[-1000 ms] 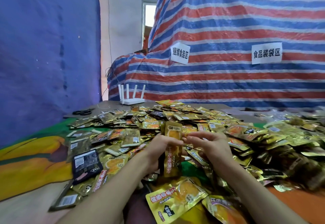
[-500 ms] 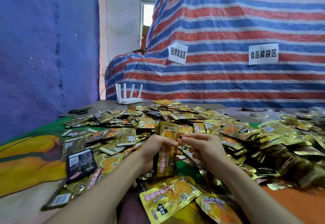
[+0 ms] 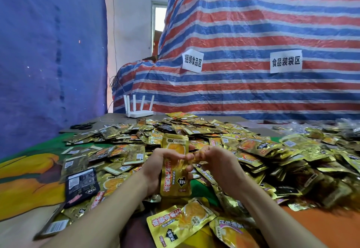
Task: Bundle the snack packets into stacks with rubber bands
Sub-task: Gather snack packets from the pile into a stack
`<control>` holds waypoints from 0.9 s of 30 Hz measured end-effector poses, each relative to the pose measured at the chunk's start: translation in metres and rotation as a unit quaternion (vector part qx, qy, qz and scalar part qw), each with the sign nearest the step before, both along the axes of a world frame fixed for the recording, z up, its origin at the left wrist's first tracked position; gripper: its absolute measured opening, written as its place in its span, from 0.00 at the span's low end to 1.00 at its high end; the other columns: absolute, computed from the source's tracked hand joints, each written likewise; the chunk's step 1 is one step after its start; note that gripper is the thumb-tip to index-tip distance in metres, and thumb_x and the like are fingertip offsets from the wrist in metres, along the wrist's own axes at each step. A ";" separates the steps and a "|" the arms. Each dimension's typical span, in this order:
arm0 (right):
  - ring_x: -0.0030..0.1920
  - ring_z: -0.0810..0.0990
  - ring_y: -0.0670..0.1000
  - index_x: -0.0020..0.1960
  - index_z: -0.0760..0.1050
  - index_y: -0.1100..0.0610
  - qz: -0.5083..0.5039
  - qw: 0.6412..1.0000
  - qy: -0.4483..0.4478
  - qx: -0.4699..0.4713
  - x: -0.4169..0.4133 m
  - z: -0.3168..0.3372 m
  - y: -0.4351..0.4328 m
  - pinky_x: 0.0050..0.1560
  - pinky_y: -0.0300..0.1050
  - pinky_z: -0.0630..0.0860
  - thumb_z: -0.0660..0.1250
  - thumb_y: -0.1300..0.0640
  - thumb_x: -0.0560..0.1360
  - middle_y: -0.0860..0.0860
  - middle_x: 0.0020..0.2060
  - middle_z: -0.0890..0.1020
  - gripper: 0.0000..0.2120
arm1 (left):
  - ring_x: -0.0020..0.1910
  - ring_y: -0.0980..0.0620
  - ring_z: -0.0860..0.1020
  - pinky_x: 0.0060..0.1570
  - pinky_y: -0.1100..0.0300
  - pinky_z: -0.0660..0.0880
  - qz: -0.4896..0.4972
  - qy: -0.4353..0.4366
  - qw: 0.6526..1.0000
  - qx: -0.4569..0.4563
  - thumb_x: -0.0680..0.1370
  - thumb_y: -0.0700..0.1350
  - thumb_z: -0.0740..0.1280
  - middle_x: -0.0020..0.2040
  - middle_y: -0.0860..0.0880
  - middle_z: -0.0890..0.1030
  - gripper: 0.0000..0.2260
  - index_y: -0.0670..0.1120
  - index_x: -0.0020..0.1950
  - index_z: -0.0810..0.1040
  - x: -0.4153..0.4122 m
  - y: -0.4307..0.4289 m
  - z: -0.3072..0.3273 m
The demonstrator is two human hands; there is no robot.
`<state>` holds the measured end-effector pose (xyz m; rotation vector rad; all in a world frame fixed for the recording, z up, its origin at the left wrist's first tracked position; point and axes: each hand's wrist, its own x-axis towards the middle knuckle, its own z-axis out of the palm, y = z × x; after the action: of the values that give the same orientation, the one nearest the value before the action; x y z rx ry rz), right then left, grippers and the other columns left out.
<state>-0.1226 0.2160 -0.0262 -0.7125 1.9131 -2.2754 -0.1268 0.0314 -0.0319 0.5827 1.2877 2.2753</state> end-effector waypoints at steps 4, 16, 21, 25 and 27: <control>0.39 0.84 0.48 0.35 0.68 0.59 -0.003 0.999 0.006 -0.036 0.000 0.000 0.003 0.49 0.48 0.69 0.58 0.57 0.66 0.54 0.30 0.80 0.06 | 0.36 0.47 0.74 0.43 0.51 0.75 -0.016 -0.004 0.999 -0.038 0.68 0.37 0.66 0.42 0.46 0.77 0.21 0.39 0.61 0.76 -0.001 0.001 -0.004; 0.30 0.79 0.51 0.61 0.81 0.61 0.053 0.975 -0.057 -0.210 -0.001 0.003 0.000 0.38 0.50 0.83 0.61 0.71 0.74 0.52 0.40 0.84 0.19 | 0.37 0.50 0.76 0.45 0.53 0.75 -0.033 0.012 0.996 -0.079 0.70 0.39 0.65 0.41 0.48 0.77 0.10 0.43 0.49 0.83 0.000 0.002 -0.002; 0.41 0.87 0.56 0.67 0.77 0.54 -0.043 0.997 0.003 -0.066 -0.004 -0.005 0.002 0.36 0.43 0.82 0.57 0.74 0.80 0.54 0.57 0.85 0.24 | 0.37 0.47 0.78 0.45 0.51 0.75 0.067 -0.027 0.985 -0.154 0.67 0.37 0.70 0.42 0.41 0.79 0.16 0.39 0.55 0.80 -0.002 0.002 -0.001; 0.52 0.86 0.57 0.71 0.75 0.52 -0.083 0.996 0.000 -0.027 -0.005 -0.011 0.005 0.43 0.50 0.84 0.74 0.67 0.73 0.53 0.62 0.82 0.28 | 0.33 0.47 0.78 0.38 0.53 0.76 0.286 -0.040 0.954 -0.076 0.72 0.37 0.69 0.43 0.41 0.82 0.12 0.39 0.55 0.78 -0.007 0.005 0.001; 0.54 0.86 0.54 0.70 0.75 0.52 -0.075 0.997 0.002 -0.010 -0.002 -0.012 0.000 0.45 0.51 0.84 0.78 0.64 0.69 0.53 0.63 0.81 0.31 | 0.33 0.45 0.78 0.37 0.53 0.77 0.318 -0.055 0.946 -0.012 0.79 0.40 0.66 0.37 0.42 0.81 0.04 0.40 0.49 0.78 -0.008 0.003 0.003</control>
<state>-0.1245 0.2155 -0.0383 -0.5957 2.0117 -2.3851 -0.1348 0.0348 -0.0289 0.0100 1.6125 2.7371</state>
